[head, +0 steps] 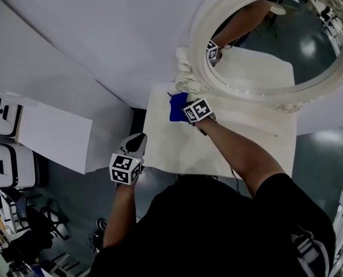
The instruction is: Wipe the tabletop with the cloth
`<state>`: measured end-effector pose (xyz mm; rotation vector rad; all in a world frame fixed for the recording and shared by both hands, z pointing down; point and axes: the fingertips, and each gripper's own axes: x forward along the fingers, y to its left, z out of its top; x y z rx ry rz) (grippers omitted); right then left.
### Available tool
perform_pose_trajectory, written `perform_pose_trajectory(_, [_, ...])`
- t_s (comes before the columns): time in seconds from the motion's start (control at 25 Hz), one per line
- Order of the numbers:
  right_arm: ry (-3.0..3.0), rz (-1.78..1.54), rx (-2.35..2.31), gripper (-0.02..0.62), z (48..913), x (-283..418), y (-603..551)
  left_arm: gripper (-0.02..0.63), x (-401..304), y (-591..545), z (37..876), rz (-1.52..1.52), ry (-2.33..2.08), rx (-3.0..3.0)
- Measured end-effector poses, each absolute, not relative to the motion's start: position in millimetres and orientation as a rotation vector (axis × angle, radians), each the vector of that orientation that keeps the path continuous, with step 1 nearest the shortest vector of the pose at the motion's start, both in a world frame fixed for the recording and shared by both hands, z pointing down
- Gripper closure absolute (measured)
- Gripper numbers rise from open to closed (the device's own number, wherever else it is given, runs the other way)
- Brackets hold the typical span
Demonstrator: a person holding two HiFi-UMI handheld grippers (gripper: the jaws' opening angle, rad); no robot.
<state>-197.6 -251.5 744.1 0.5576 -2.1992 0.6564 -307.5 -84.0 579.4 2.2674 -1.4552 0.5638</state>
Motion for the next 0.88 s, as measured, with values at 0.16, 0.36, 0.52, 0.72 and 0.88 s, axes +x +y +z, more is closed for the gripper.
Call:
perform_pose_trajectory(0.16, [-2.171, 0.665, 0.584, 0.537, 752, -181, -253, 0.584, -304, -86, 580, 0.569, -1.441, 2.274])
perform_pose_trajectory(0.36, [-2.159, 0.683, 0.62, 0.537, 756, -154, -255, 0.584, -290, -93, 580, 0.577, -1.416, 2.292])
perform_pose_trajectory(0.52, [-2.15, 0.697, 0.667, 0.537, 757, -126, -257, 0.584, -272, -98, 577, 0.578, -1.391, 2.324])
perform_pose_trajectory(0.72, [-2.121, 0.721, 0.749, 0.537, 757, -78, -262, 0.584, -244, -104, 574, 0.587, -1.346, 2.366])
perform_pose_trajectory(0.88, [-2.092, 0.743, 0.817, 0.537, 758, -32, -262, 0.584, -218, -109, 575, 0.594, -1.298, 2.399])
